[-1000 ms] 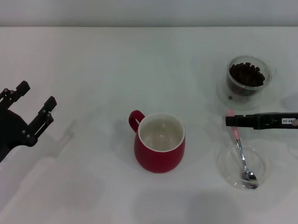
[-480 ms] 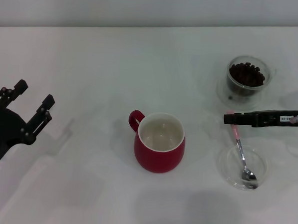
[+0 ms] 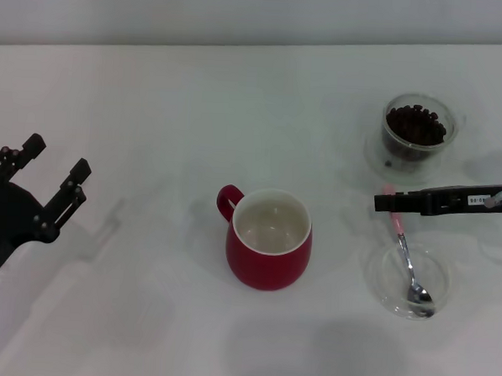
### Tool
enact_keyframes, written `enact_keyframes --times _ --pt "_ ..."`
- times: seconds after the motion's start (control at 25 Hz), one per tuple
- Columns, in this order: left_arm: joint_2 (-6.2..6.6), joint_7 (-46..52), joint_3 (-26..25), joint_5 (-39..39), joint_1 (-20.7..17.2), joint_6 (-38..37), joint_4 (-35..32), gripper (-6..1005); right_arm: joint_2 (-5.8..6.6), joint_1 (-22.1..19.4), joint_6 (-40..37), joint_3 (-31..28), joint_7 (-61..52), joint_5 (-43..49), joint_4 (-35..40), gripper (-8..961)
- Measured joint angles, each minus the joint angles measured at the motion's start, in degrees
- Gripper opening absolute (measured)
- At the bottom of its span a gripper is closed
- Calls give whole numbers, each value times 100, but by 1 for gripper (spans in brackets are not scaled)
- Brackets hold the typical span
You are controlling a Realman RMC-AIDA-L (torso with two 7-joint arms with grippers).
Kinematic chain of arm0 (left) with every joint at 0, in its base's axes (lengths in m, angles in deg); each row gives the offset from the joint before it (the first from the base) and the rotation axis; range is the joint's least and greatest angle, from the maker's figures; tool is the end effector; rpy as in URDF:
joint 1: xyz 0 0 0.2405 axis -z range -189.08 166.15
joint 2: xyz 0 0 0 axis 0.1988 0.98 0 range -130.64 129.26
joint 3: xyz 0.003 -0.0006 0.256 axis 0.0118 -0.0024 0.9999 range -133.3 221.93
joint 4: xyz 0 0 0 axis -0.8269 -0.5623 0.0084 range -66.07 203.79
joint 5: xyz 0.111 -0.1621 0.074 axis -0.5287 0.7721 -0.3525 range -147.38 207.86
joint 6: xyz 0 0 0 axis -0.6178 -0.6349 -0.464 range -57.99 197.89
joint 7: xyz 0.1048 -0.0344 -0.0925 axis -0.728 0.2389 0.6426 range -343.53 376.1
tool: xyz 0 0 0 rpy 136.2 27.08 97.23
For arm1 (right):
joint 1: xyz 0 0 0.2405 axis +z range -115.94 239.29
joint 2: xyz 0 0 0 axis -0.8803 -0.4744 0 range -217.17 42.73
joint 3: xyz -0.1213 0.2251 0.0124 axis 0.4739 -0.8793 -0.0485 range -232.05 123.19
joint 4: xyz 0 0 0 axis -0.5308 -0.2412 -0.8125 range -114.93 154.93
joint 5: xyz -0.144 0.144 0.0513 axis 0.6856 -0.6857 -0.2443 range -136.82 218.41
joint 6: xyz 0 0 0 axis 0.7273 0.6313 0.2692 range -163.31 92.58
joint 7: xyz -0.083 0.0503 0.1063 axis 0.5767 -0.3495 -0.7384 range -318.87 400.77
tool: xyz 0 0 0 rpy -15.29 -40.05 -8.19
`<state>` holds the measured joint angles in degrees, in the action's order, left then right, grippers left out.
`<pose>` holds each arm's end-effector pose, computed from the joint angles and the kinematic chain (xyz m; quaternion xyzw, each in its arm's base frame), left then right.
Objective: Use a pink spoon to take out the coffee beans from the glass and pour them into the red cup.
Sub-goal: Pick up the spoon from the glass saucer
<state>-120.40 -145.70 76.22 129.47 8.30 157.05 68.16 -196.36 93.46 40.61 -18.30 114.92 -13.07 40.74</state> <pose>-0.3164 0.2562 -0.0401 -0.8124 -0.1378 -0.3530 0.4431 0.3456 0.3280 0.0165 -0.8262 0.5267 0.1393 0.1436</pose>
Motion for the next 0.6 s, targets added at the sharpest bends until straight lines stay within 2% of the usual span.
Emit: enact_keyframes --times 0.2,0.6 --pt "0 0 0 0 0 -1 7 651 -11 11 -24 26 -26 0 6 363" --pt "0 0 0 -1 -17 0 9 651 -21 -24 17 27 -51 0 79 194"
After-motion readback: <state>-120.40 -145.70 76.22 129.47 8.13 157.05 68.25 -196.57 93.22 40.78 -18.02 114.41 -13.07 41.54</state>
